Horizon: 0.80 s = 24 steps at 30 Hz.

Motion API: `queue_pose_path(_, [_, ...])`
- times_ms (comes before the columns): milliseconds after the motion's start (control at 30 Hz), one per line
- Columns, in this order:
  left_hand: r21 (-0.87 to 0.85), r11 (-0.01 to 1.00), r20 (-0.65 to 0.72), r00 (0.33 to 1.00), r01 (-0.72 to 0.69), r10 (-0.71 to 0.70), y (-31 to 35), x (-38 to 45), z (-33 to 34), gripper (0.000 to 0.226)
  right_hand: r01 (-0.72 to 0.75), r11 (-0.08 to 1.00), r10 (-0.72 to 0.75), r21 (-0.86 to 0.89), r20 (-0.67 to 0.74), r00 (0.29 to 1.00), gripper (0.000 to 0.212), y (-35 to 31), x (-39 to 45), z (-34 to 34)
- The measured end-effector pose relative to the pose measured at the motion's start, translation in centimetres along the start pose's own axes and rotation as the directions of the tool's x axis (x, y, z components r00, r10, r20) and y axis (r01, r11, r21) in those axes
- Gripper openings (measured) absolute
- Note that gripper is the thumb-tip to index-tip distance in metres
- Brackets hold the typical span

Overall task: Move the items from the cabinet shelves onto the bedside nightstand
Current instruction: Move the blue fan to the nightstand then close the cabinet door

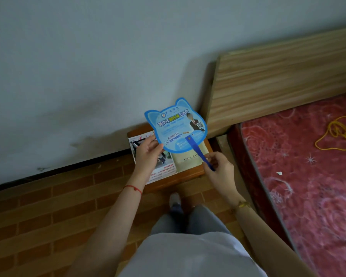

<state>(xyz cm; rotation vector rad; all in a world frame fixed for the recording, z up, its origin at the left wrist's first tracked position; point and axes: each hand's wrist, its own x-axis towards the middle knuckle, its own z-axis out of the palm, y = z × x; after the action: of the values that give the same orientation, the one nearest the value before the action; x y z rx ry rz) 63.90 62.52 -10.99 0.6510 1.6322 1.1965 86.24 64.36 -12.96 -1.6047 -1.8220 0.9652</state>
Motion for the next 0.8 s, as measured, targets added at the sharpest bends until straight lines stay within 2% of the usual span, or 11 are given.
queue_pose_path(200, [0.044,0.996,-0.044,0.996,0.08,-0.078,-2.4,8.6,2.1,0.041,-0.098,0.995,0.099,-0.024,0.048,0.994,0.022,3.6,7.6,3.3])
queue_pose_path(433, [-0.026,0.987,-0.147,0.976,0.16,-0.162,-10.6,16.9,5.2,0.035,-0.172,0.985,0.173,-0.024,0.054,0.983,0.024,11.9,14.0,9.0])
queue_pose_path(600, [-0.025,0.982,-0.189,0.963,0.19,-0.191,-17.1,21.5,6.3,0.034,-0.163,0.985,0.169,-0.06,0.122,0.978,0.029,17.5,17.2,13.4])
queue_pose_path(800, [0.001,0.978,-0.253,0.946,0.21,-0.203,-23.4,24.6,7.1,0.036,-0.113,0.988,0.133,-0.109,0.2,0.971,0.02,23.5,19.8,17.3])
